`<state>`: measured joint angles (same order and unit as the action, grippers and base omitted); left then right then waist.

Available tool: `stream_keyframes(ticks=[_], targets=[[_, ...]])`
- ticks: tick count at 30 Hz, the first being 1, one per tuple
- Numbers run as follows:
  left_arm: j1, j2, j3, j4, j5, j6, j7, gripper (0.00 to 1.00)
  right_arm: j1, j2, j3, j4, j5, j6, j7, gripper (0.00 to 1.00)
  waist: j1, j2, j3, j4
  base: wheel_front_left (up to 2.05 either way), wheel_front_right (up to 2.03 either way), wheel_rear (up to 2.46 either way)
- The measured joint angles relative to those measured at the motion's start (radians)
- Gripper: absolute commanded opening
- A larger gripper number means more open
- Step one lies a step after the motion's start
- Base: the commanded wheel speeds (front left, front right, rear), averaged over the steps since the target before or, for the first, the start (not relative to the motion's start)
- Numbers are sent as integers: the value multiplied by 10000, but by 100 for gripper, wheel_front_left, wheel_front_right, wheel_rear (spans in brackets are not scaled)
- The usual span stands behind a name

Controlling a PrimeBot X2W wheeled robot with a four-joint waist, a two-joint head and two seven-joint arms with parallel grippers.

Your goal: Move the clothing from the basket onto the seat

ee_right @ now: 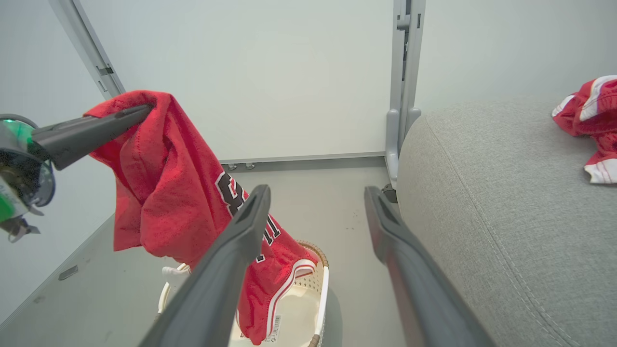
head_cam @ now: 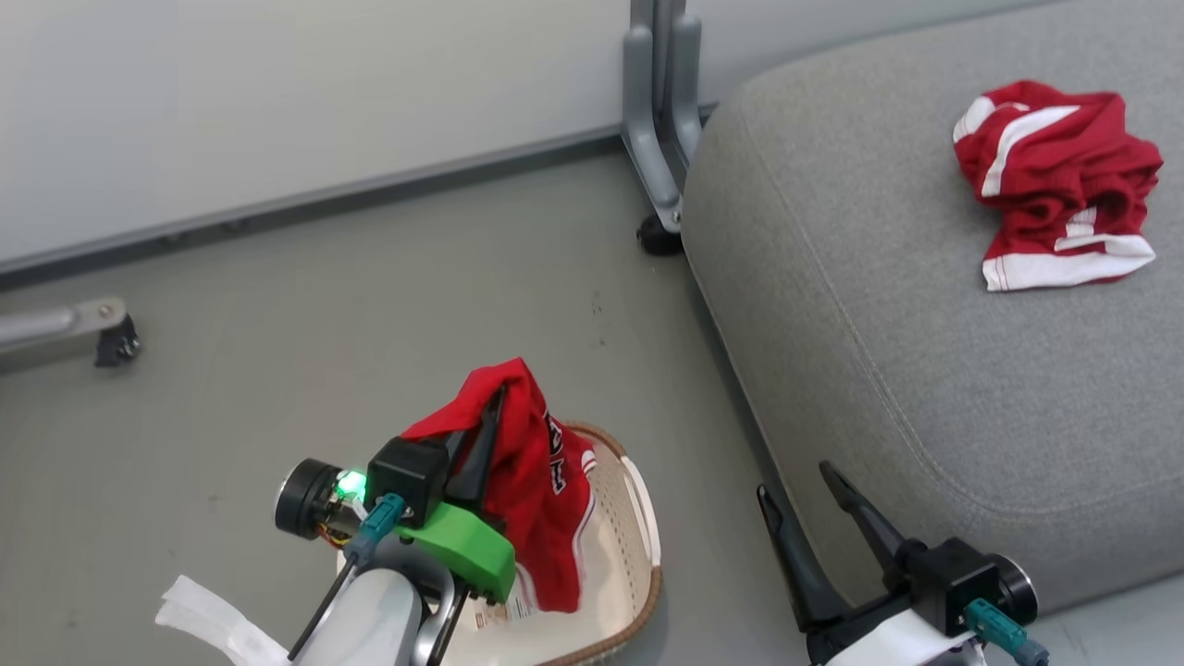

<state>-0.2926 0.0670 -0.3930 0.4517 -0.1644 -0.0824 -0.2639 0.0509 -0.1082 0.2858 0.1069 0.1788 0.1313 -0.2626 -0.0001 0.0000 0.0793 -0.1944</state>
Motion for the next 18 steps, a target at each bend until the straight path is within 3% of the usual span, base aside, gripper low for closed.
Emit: stream_keyframes(ticks=[8, 18], targets=[[-11, -121, -334, -1179, 188, -69, 0, 0, 98, -40, 372, 36, -8, 0, 0, 100, 0, 0, -972, 308, 0, 0, 0], [-510, -157, -1317, -2205, 167, -10, 2, 0, -292, -309, 1639, 389, -88, 2, 0, 100, 0, 0, -1136, 612, 0, 0, 0]])
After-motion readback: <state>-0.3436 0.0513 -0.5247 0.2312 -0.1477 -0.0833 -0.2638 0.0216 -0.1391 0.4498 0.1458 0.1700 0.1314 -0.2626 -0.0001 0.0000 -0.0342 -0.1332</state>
